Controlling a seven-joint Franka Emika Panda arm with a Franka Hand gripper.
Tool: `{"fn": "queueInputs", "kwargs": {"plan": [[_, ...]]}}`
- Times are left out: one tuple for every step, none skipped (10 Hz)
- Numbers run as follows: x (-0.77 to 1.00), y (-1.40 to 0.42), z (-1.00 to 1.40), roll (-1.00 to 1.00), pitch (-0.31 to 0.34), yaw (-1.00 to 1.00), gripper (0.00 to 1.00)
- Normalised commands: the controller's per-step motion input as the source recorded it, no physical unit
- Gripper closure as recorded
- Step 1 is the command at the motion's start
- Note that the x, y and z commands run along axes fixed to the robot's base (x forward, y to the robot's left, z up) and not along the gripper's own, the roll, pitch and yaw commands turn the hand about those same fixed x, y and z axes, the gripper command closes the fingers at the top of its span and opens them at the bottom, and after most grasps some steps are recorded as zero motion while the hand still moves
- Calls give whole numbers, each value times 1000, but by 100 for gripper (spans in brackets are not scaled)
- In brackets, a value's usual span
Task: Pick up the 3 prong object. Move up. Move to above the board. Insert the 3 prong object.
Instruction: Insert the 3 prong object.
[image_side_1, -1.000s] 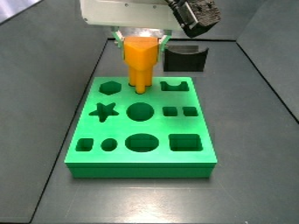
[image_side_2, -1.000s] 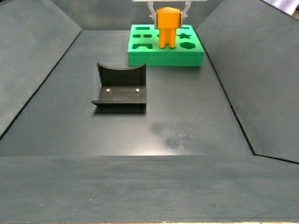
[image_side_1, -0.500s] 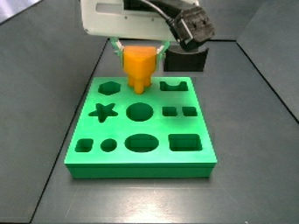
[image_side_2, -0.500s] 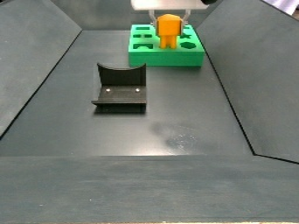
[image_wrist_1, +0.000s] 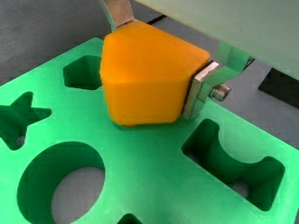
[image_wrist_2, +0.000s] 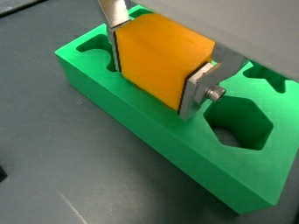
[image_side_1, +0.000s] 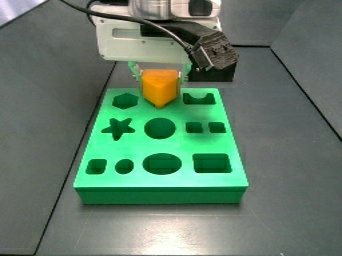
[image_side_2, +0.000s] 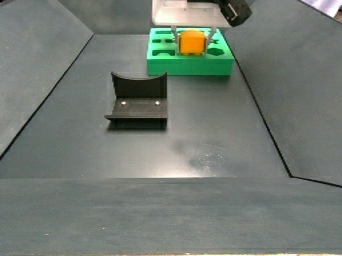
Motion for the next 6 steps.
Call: {"fn": "queueInputs", "kwargs": {"plan": [[0, 0, -594, 184, -230, 0, 100], [131, 0, -297, 67, -140, 0, 100], [77, 0, -266, 129, 0, 0, 100], [60, 0, -369, 340, 24, 86, 100], [66, 0, -377, 294, 9, 109, 100], [0, 0, 0, 0, 0, 0, 100]]}}
